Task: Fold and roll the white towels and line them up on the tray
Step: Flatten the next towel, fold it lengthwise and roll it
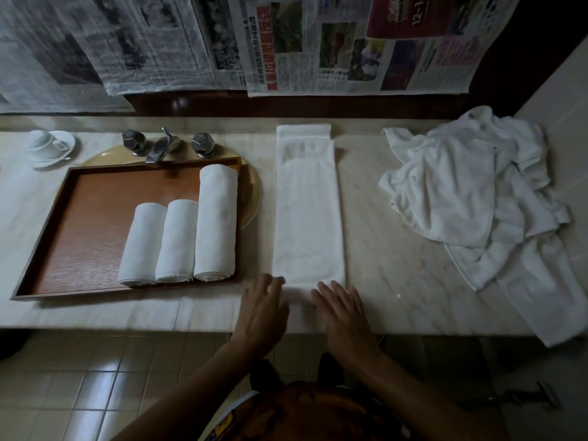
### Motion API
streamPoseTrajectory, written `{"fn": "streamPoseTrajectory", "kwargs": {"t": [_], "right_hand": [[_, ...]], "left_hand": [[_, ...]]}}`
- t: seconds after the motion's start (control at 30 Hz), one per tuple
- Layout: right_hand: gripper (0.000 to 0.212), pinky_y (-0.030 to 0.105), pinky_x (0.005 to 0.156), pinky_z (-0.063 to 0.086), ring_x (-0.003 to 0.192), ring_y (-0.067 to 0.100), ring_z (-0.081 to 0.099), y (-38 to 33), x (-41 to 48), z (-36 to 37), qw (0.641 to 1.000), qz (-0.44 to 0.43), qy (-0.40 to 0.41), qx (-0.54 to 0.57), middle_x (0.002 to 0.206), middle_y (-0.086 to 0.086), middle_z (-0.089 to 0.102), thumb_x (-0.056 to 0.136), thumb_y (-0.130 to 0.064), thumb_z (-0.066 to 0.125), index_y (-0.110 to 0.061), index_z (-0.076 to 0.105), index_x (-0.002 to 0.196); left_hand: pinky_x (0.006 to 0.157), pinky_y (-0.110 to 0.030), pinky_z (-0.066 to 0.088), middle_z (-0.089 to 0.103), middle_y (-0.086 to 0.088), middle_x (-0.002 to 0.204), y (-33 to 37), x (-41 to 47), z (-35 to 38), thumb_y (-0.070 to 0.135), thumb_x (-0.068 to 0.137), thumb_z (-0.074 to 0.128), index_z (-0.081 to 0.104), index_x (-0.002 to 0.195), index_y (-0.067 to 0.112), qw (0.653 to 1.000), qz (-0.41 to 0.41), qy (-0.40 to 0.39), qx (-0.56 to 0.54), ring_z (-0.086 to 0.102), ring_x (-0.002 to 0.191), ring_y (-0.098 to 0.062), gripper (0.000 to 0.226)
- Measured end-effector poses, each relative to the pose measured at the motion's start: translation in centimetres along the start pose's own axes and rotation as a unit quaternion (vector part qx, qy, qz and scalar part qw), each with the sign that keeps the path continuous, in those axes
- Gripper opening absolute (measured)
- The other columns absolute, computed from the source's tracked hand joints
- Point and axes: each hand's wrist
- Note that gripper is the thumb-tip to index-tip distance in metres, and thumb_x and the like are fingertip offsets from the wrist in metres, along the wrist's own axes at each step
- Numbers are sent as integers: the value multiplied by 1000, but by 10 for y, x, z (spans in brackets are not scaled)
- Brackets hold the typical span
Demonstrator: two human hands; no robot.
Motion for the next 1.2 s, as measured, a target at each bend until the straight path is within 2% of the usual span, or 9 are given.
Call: {"fn": "streamPoseTrajectory", "kwargs": {"t": [0.1, 0.2, 0.3, 0.43, 0.57, 0.7, 0.87, 1.0, 1.2], "right_hand": [[73, 57, 119, 20, 151, 37, 30, 3, 1, 3, 1000, -14, -11, -7, 163, 15, 35, 84, -8, 28, -10, 38, 157], [73, 52, 117, 18, 150, 35, 34, 7, 8, 4, 1000, -10, -12, -16, 160, 15, 40, 81, -7, 31, -8, 43, 154], [71, 52, 115, 22, 147, 34, 40, 11, 17, 7, 999, -13, -38, -18, 158, 16, 44, 82, -4, 34, -6, 46, 151], [58, 50, 109, 40, 133, 35, 54, 16, 27, 3, 999, -13, -35, -2, 142, 17, 59, 88, -8, 35, -5, 60, 140], [58, 42, 89, 58, 119, 34, 57, 21, 22, -1, 999, 10, -22, 35, 136, 15, 57, 86, -1, 47, -10, 58, 142], [50, 39, 86, 56, 107, 24, 62, 24, 15, -7, 997, 24, -6, 71, 117, 1, 65, 82, -2, 73, -18, 63, 128], [29, 39, 77, 56, 97, 21, 64, 24, 11, -17, 988, 62, 20, 138, 107, -3, 69, 84, -13, 82, -21, 68, 108], [34, 39, 82, 53, 109, 27, 60, 24, 14, -9, 993, 81, 35, 81, 121, 1, 64, 84, -9, 77, -19, 71, 117], [72, 56, 118, 32, 149, 37, 35, -15, 2, -3, 997, 79, 0, 19, 159, 10, 41, 89, -15, 73, -22, 40, 153]], "left_hand": [[107, -45, 47, 54, -10, 145, 3, -11, 22, 14, 76, 79, 51, 144, 13, 987, 129, -36, 87, 57, 131, -30, 73], [115, -49, 37, 46, -16, 156, -6, -10, 31, 8, 54, 87, 43, 153, 8, 974, 143, -68, 161, 46, 143, -36, 108], [118, -48, 31, 41, -17, 160, -13, -1, 29, 13, 50, 94, 36, 157, 6, 974, 135, -89, 158, 39, 148, -36, 122], [111, -49, 48, 53, -16, 149, -18, 12, 24, -2, 52, 90, 44, 152, 5, 980, 149, -84, 103, 52, 137, -35, 111], [103, -41, 54, 65, -13, 134, -20, 14, 17, 5, 41, 99, 59, 136, 5, 982, 132, -116, 75, 64, 122, -29, 102], [74, -34, 56, 51, 0, 122, -27, 7, 18, 6, 72, 86, 61, 123, 18, 988, 113, -108, 0, 53, 99, -17, 59], [74, -26, 45, 57, 5, 116, -30, 13, 7, 19, 97, 64, 64, 118, 22, 993, 65, -80, -61, 55, 101, -18, 21], [65, -26, 45, 62, 4, 95, -25, 23, -9, 29, 98, 68, 61, 98, 19, 982, -40, -67, -170, 58, 82, -10, 12], [70, -27, 51, 61, 3, 108, -21, 30, -11, 37, 94, 71, 68, 105, 25, 976, -96, -61, -188, 62, 86, -10, 16]]}}
Point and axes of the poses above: each hand's wrist, its own x-axis towards the middle knuckle, its own z-axis out of the palm, y = z × x
